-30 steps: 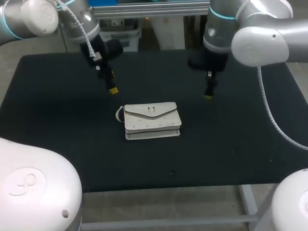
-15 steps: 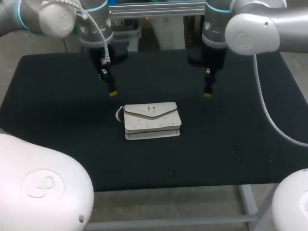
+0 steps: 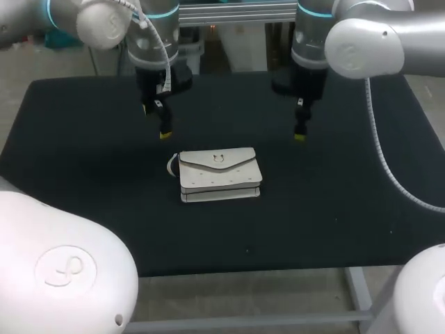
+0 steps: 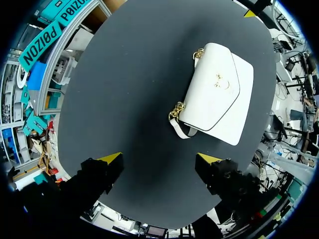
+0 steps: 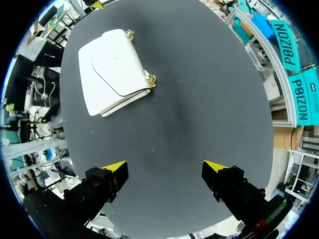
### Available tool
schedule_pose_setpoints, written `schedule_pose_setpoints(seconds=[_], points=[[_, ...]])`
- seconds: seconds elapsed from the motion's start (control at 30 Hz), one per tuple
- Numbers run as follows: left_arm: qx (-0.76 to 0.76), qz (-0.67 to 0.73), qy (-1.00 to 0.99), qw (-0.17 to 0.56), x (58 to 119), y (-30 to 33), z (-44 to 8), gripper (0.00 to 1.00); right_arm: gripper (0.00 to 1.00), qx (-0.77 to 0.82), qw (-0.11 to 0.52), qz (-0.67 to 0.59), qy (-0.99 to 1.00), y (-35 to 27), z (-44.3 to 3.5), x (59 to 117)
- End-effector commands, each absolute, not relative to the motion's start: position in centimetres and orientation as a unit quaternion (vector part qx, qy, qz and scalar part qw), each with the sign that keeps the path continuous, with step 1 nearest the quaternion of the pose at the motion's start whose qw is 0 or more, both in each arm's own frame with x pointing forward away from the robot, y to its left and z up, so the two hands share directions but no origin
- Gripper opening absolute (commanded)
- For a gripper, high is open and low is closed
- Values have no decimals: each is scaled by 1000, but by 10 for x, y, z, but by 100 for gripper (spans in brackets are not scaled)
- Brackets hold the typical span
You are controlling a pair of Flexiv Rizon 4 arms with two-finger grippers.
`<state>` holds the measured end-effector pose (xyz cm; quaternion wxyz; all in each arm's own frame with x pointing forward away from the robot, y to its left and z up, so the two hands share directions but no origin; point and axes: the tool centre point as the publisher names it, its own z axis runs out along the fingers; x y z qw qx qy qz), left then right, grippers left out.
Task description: Pick up the bag, open it, inspect its contents, close it, and place it on the opposite side
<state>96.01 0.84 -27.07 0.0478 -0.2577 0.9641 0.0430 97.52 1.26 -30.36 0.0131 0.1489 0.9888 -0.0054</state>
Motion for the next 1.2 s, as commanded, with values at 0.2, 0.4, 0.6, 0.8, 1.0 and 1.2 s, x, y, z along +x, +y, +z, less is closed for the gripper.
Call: schedule_pose_setpoints(seconds=[0.2, 0.4, 0.6, 0.8, 1.0, 1.2], points=[[-275, 24, 960, 37, 963, 5, -272, 100, 100, 149, 12, -7, 989, 13, -303, 975], [-451, -54, 890, -36, 973, -6, -266, 100, 100, 281, -11, 14, 960, 21, -304, 971], [-563, -55, 821, -71, 975, -11, -271, 100, 100, 347, -23, 36, 937, 22, -300, 963], [-615, -52, 785, -53, 973, -9, -277, 100, 100, 367, -22, 44, 929, 19, -301, 962], [-663, -57, 743, -71, 972, -5, -282, 100, 100, 404, -22, 34, 914, 19, -302, 962], [-709, -79, 696, -85, 967, -4, -284, 100, 100, 454, -20, 48, 890, 17, -300, 958]])
